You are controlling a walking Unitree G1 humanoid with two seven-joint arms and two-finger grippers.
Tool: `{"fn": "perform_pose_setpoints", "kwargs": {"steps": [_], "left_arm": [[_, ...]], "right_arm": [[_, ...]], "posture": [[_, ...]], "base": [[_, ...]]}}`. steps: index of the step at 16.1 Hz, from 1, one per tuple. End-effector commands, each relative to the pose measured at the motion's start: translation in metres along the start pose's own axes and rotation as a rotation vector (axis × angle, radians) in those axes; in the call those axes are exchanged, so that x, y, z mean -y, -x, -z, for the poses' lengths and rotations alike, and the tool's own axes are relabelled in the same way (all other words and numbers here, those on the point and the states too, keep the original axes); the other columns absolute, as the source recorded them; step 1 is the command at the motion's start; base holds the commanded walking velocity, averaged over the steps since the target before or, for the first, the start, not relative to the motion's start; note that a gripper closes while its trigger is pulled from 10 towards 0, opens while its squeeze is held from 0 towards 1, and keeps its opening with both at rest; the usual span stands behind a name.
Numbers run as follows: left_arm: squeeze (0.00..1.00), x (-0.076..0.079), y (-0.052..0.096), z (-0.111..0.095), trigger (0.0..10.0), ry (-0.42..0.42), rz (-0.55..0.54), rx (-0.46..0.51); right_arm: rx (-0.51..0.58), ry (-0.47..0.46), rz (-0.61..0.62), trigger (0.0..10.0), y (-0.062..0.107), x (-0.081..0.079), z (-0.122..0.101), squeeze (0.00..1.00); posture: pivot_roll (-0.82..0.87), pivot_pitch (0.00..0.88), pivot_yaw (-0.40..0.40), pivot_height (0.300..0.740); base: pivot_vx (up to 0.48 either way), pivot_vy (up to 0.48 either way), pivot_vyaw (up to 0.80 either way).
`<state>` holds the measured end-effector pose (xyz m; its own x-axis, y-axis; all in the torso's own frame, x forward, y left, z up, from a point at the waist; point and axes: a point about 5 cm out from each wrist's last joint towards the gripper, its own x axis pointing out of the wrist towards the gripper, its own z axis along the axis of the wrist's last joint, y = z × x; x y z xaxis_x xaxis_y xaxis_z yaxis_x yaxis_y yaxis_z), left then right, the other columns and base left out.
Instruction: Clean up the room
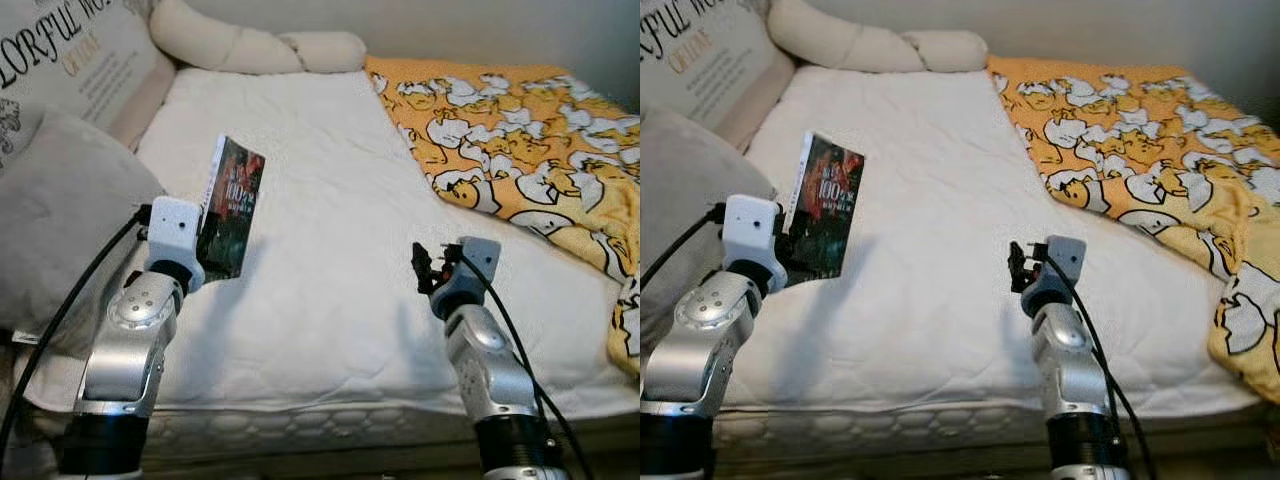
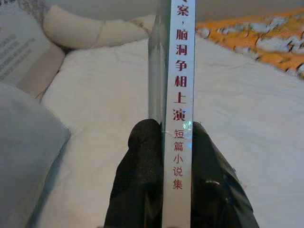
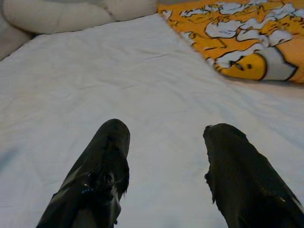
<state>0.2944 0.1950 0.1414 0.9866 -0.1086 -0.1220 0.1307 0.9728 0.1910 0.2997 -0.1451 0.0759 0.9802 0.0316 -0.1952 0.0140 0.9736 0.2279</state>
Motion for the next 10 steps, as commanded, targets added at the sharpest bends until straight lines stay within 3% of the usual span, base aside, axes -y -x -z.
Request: {"fn": "perform_pose_setpoints", "kwargs": {"steps": [1, 8, 10], "left_arm": [[0.0, -0.0051, -0.0002, -0.0095, 10.0, -0.01, -0.018, 0.041], [0.0, -0.0055, 0.0003, -0.0103, 10.0, -0.017, -0.015, 0.047], [0.0, -0.004, 0.0, -0.0112, 10.0, -0.052, -0.006, 0.048]], "right_arm": [[0.01, -0.005, -0.018, 10.0, -0.0021, -0.0054, -0.004, 0.0], [0.011, -0.019, -0.003, 10.0, -0.0022, -0.0045, -0.0025, 0.0], [0.012, -0.021, -0.004, 10.0, -0.0023, -0.0045, -0.0023, 0.0]], "posture": [[0.0, 0.0, -0.043, 0.74], [0.0, 0.0, -0.043, 0.74], [0.0, 0.0, -0.041, 0.74]], "base": [[0.0, 0.461, 0.0], [0.0, 0.462, 0.0], [0.0, 0.193, 0.0]]}}
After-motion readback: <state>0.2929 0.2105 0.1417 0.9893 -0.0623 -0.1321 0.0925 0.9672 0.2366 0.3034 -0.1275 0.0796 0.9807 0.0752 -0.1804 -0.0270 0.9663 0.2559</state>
